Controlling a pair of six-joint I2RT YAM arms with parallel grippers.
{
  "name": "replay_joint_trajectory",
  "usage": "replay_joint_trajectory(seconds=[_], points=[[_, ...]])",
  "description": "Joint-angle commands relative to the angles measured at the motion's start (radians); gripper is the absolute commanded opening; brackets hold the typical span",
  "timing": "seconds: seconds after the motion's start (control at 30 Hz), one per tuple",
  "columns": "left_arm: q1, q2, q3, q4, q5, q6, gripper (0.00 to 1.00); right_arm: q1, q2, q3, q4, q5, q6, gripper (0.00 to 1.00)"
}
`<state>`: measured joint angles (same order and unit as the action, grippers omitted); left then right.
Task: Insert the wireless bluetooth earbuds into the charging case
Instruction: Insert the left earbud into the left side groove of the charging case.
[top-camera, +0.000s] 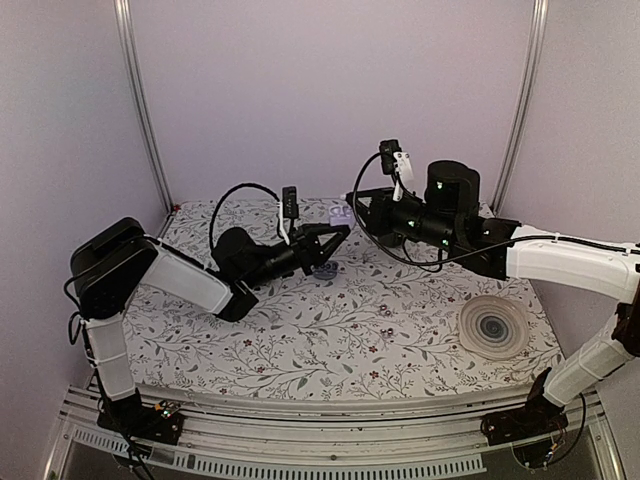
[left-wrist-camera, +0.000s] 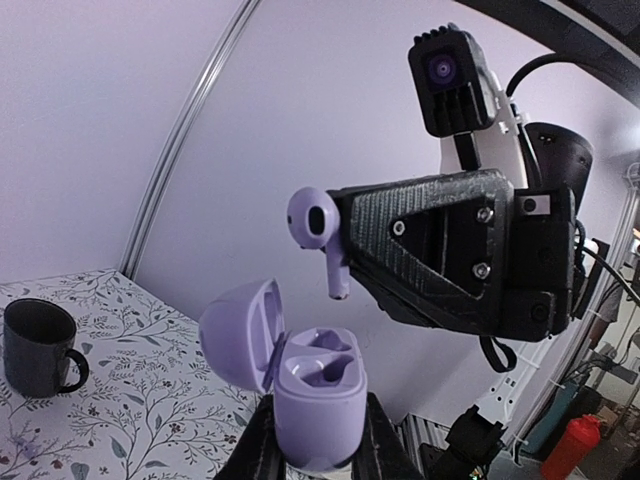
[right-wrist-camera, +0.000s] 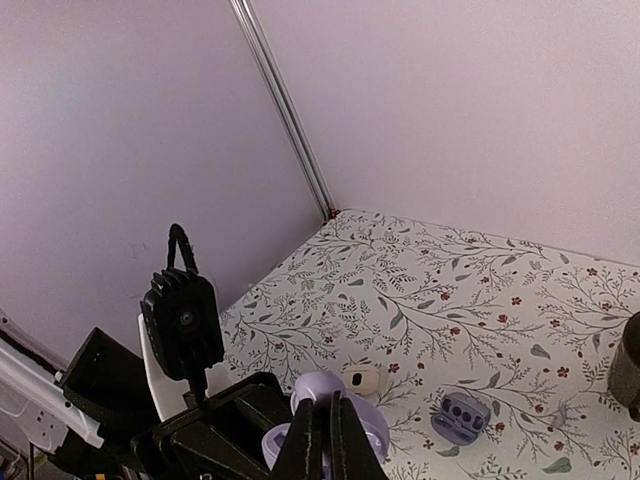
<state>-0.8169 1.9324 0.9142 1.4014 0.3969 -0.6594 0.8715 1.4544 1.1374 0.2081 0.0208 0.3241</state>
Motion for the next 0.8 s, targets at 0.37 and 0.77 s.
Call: replay_joint_trajectory(seconds=[0.37, 0.77], points=[[-0.01, 0.005, 0.051, 0.027, 0.03, -0.045, 0.0, 0.01, -0.035, -0.057, 0.036, -0.019, -0.026, 0.04], [-0.002, 0.004, 0.061, 0.011, 0.019, -0.023, 0.0, 0.009, -0.053, -0.063, 0.021, -0.036, -0.033, 0.04]])
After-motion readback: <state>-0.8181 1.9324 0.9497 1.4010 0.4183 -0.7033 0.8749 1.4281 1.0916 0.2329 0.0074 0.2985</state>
